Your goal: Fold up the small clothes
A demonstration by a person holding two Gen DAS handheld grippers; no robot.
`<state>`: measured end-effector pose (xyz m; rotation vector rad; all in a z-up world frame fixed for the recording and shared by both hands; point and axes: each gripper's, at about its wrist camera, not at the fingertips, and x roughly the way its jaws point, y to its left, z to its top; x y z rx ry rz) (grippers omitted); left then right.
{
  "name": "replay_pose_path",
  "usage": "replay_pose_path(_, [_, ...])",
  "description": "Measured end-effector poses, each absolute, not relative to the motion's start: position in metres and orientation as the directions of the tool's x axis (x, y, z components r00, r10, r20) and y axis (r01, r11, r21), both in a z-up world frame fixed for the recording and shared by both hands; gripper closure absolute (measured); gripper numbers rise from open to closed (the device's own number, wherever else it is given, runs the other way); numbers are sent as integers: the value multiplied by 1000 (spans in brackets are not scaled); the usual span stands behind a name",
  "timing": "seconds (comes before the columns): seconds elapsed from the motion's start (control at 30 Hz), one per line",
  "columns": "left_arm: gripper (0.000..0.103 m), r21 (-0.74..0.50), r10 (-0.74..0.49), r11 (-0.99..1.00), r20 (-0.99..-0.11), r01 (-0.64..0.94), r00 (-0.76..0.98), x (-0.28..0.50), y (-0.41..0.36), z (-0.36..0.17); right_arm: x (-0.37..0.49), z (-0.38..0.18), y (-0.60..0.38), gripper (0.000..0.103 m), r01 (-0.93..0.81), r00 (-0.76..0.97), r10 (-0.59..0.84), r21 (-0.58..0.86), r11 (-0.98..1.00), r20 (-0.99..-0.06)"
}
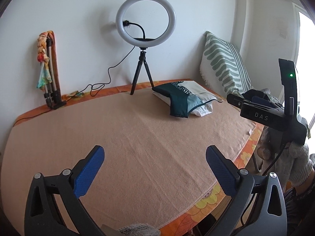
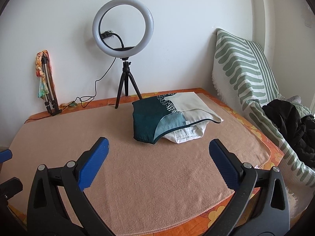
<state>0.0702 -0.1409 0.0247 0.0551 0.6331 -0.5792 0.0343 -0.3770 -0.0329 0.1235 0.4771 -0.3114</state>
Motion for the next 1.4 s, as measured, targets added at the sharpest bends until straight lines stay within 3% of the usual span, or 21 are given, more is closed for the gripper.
replay_pose_path(0.5, [0, -100, -445, 864, -609, 493, 657, 79, -129, 6, 36, -36, -369, 0, 303, 854, -240, 68, 950, -461])
replay_pose_path(1.4, [0, -91, -450, 862, -591, 499, 670, 76, -126, 12, 32, -38, -367, 0, 324, 848, -254, 76, 943, -465])
